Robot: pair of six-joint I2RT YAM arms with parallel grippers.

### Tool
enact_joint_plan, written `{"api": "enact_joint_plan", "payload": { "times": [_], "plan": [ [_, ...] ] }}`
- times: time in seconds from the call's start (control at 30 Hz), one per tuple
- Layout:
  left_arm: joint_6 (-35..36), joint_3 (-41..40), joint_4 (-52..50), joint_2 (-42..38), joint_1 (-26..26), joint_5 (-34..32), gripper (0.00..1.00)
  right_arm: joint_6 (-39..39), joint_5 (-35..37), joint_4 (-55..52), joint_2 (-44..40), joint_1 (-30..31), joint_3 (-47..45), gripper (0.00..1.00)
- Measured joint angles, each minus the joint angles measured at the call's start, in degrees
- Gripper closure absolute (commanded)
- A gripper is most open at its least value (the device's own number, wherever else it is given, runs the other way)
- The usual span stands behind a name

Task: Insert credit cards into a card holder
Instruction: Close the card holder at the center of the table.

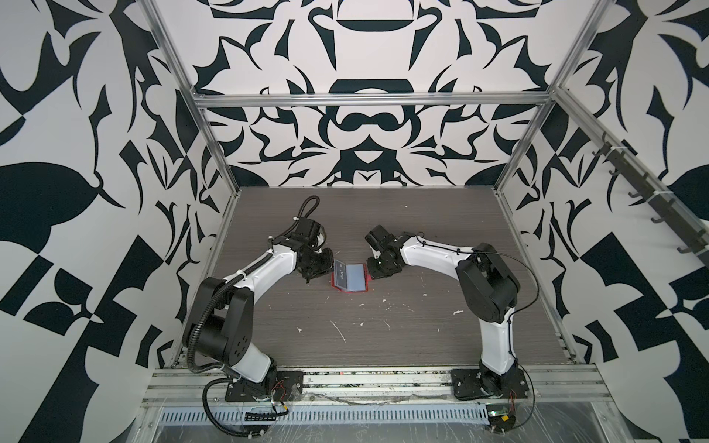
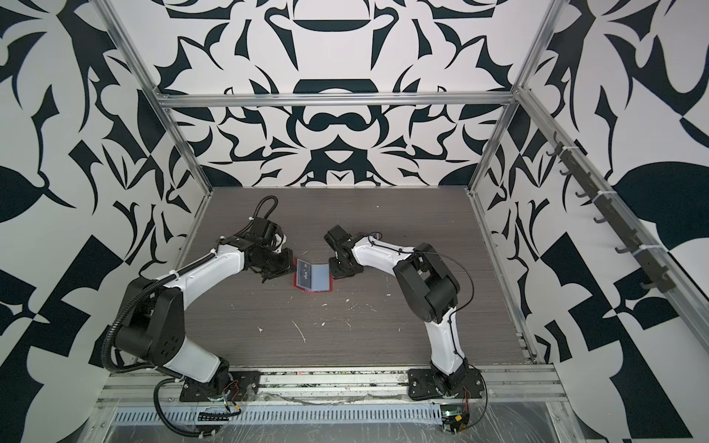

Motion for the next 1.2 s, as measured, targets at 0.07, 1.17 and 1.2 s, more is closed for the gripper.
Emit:
{"api": "enact_joint_plan", "payload": {
  "times": [0.07,1.17,1.2],
  "plan": [
    [0.02,0.96,-0.85,0.35,-0.98,-1.03,0.93,0.22,-0.68,1.05,0.0,-0.02,-0.57,0.94],
    [-3.15,3.72,10.71,12.37,-9.22,2.86,0.56,3.28,-3.63,7.13,-0.44,-0.02,-3.45,0.97],
    [-3.21,3.5,10.97,12.44,-9.22,2.84,0.56,3.28,-3.63,7.13,-0.44,-0.02,-3.45,0.97]
  ]
}}
